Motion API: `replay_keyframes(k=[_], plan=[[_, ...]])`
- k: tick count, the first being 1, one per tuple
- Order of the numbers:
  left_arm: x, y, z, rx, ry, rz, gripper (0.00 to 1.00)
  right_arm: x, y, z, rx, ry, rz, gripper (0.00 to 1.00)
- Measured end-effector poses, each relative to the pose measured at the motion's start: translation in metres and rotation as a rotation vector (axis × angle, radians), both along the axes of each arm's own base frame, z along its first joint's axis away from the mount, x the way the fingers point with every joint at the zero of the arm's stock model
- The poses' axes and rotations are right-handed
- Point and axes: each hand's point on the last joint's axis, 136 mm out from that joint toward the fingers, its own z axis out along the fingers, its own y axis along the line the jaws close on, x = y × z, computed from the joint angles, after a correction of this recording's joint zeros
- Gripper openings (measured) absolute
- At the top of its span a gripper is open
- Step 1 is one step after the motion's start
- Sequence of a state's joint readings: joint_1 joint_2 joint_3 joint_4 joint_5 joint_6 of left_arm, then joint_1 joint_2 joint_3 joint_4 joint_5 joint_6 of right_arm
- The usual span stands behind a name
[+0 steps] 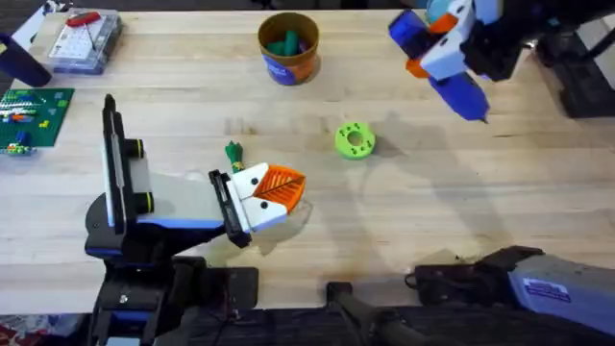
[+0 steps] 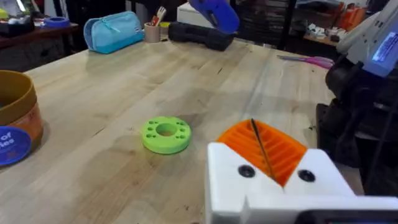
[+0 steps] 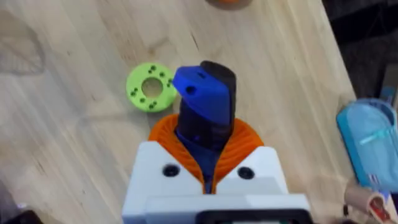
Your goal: Pick up the gripper from the table and insert it into the empty holder that is missing its gripper. Then pick up a screw, insert it into the mounting hole, and use the screwdriver to tighten it. Finally, clean up the table by picking up the vegetable and placing it into the bucket.
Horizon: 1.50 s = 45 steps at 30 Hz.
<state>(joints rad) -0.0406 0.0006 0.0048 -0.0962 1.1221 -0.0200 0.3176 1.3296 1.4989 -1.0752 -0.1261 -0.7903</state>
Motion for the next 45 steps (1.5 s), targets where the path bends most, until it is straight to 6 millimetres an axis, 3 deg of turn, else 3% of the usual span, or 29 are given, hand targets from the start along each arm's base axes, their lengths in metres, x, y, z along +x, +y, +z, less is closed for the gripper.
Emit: replay_keyframes(k=[5, 11, 20, 27, 34, 45], plan=[[0.000, 0.000, 0.000, 0.000, 0.000, 0.000, 0.015, 0.012, -0.022, -0.014, -0.130, 0.005, -0.073, 0.040], [0.000, 0.000, 0.000, 0.000, 0.000, 0.000, 0.015, 0.034, -0.036, -0.062, -0.264, 0.120, -0.117, 0.041], [0.000, 0.000, 0.000, 0.000, 0.000, 0.000, 0.015, 0.051, -0.044, -0.126, -0.399, 0.274, -0.125, 0.042], [0.000, 0.000, 0.000, 0.000, 0.000, 0.000, 0.015, 0.060, -0.052, -0.168, -0.447, 0.367, -0.133, 0.042], [0.000, 0.000, 0.000, 0.000, 0.000, 0.000, 0.005, 0.076, -0.074, -0.210, -0.467, 0.429, -0.171, 0.039], [0.000, 0.000, 0.000, 0.000, -0.001, 0.000, 0.005, 0.073, -0.066, -0.222, -0.465, 0.453, 0.047, 0.037]])
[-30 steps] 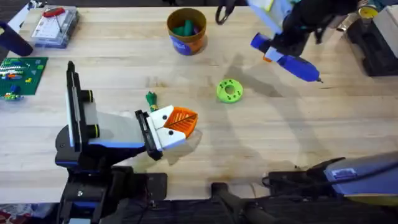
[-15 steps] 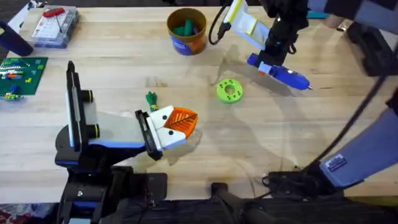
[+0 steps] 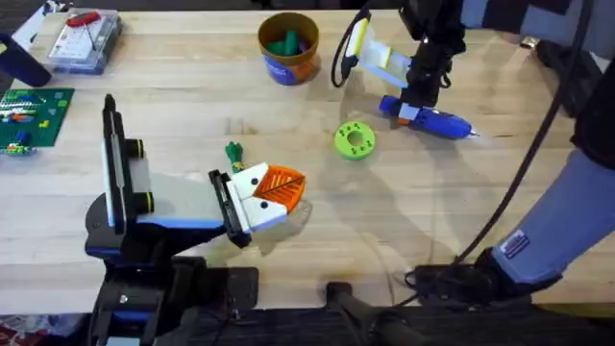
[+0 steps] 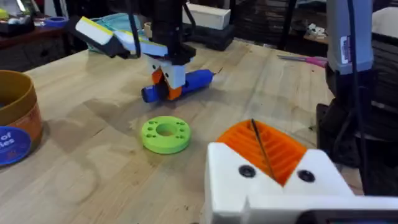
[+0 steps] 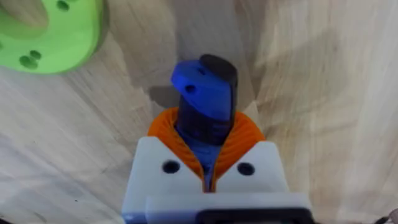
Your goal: Pick up the gripper from the table and insert it into the empty holder that is missing its gripper. Then pick up a screw, insert it into the mounting hole, and use the screwdriver to tighten it. Finally, clean up the table by picking up the vegetable and placing it into the bucket.
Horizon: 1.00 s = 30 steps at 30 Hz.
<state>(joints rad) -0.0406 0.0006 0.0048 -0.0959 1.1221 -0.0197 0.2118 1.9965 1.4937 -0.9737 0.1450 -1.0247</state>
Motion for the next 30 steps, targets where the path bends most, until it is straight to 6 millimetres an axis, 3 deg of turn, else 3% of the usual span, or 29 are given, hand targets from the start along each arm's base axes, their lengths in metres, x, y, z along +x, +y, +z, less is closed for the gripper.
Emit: replay_keyframes(k=[11, 12, 14, 17, 18, 20, 30], plan=[[0.000, 0.000, 0.000, -0.001, 0.002, 0.000, 0.036, 0.001, -0.002, 0.000, 0.010, 0.009, 0.069, 0.037], [0.000, 0.000, 0.000, 0.001, -0.004, 0.001, 0.129, 0.000, -0.002, 0.000, 0.010, 0.010, 0.069, 0.057], [0.000, 0.000, 0.000, 0.000, -0.002, 0.000, 0.436, 0.000, -0.002, 0.000, 0.009, 0.011, 0.069, 0.244], [0.000, 0.000, 0.000, 0.000, -0.002, 0.000, 0.905, 0.000, -0.002, 0.000, 0.009, 0.010, 0.073, 0.719], [0.000, 0.000, 0.000, -0.001, 0.001, 0.000, 0.964, 0.000, -0.002, 0.000, 0.009, 0.010, 0.073, 0.872], [0.000, 0.000, 0.000, -0.002, 0.002, 0.000, 0.985, 0.001, -0.002, 0.000, 0.009, 0.010, 0.078, 0.986], [0.008, 0.003, 0.015, -0.017, -0.065, 0.048, 0.986, 0.003, -0.001, 0.004, 0.014, -0.015, 0.029, 0.996]])
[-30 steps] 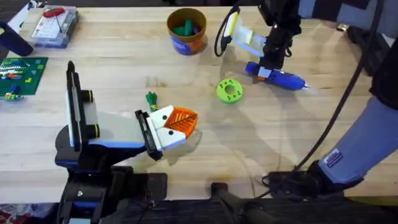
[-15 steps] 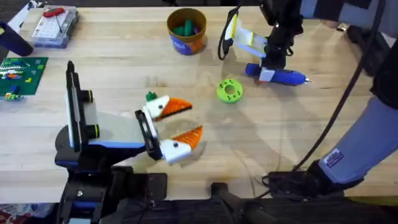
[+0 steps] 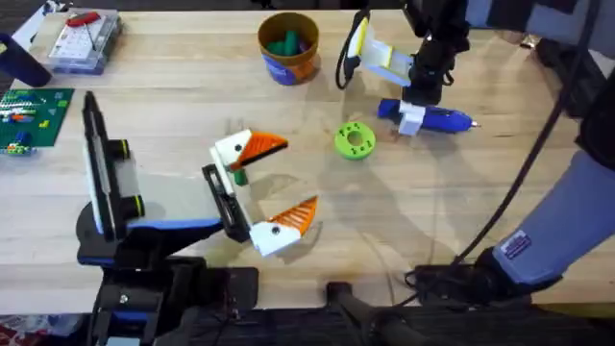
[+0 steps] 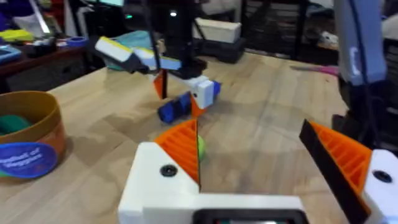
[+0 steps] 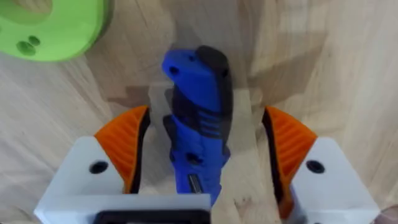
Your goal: Pick up the gripper from the table and insert it into the empty holder that is missing its gripper. Then pick up a screw, insert it into the mounting hole, and use the screwdriver to tighten it. Finally, clean up the table by picking up the vegetable and placing it into the bucket.
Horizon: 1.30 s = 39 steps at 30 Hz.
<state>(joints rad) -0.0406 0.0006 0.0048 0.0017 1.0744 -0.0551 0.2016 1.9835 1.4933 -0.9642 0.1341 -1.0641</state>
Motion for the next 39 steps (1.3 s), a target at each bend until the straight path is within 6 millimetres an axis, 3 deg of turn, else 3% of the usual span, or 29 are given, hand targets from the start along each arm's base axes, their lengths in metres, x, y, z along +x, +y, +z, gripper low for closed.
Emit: replay_keyframes(k=[5, 9, 15, 21, 25, 29, 33, 39], plan=[[0.016, 0.009, 0.002, -0.015, 0.046, 0.112, 0.986, -0.001, 0.000, 0.032, 0.019, -0.074, -0.065, 0.997], [0.023, 0.022, 0.010, -0.002, 0.123, 0.229, 0.985, -0.007, -0.002, 0.076, 0.050, -0.166, -0.162, 0.997], [0.028, 0.043, 0.044, 0.064, 0.212, 0.401, 0.986, -0.010, -0.003, 0.154, 0.160, -0.370, -0.408, 0.997], [0.045, 0.064, 0.056, 0.189, 0.446, 0.532, 0.985, -0.027, -0.006, 0.221, 0.297, -0.543, -0.592, 0.997], [0.056, 0.076, 0.048, 0.295, 0.659, 0.590, 0.986, -0.048, -0.010, 0.254, 0.386, -0.620, -0.700, 0.997], [0.070, 0.088, 0.031, 0.410, 0.854, 0.636, 0.986, -0.076, -0.016, 0.269, 0.420, -0.630, -0.764, 0.997], [0.076, 0.099, 0.001, 0.526, 1.018, 0.671, 0.986, -0.102, -0.021, 0.268, 0.418, -0.594, -0.826, 0.998], [0.071, 0.115, -0.044, 0.693, 1.223, 0.695, 0.986, -0.114, -0.023, 0.259, 0.420, -0.540, -0.947, 0.997]])
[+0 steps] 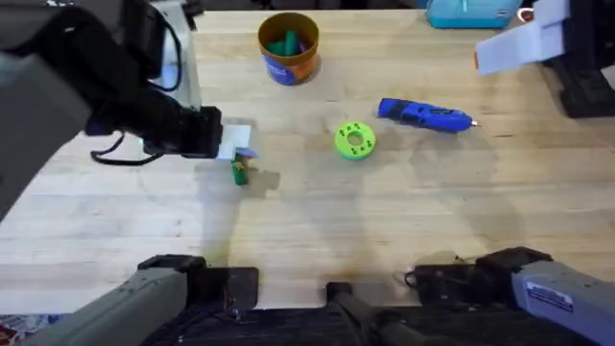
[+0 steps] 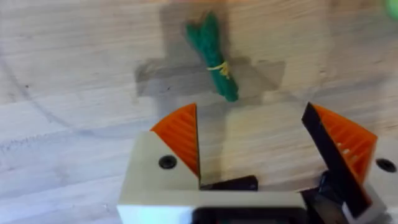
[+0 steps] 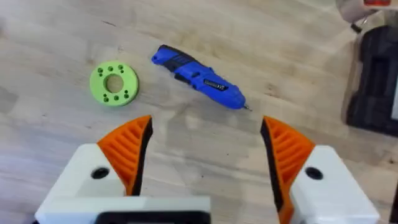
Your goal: Pick up the gripper from the table and insert it into the empty holder that is missing its gripper. Then pick up a screw, insert it into the mounting hole, and use the screwdriver to tighten it. Finally, clean up the table by picking up the vegetable and placing it into the bucket.
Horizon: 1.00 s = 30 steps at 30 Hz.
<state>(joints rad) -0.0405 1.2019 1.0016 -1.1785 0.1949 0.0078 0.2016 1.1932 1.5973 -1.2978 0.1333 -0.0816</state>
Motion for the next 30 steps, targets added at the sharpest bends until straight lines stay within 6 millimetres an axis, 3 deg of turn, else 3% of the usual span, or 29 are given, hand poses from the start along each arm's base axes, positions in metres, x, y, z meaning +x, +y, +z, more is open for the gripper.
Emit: replay_keyframes(k=[6, 30], plan=[[0.000, 0.006, -0.030, 0.041, 0.142, 0.004, 0.986, -0.007, -0.001, -0.032, 0.006, 0.100, -0.044, 0.997], [0.000, 0.006, -0.030, 0.041, 0.145, 0.004, 0.986, -0.007, -0.001, -0.033, 0.006, 0.102, -0.045, 0.997]])
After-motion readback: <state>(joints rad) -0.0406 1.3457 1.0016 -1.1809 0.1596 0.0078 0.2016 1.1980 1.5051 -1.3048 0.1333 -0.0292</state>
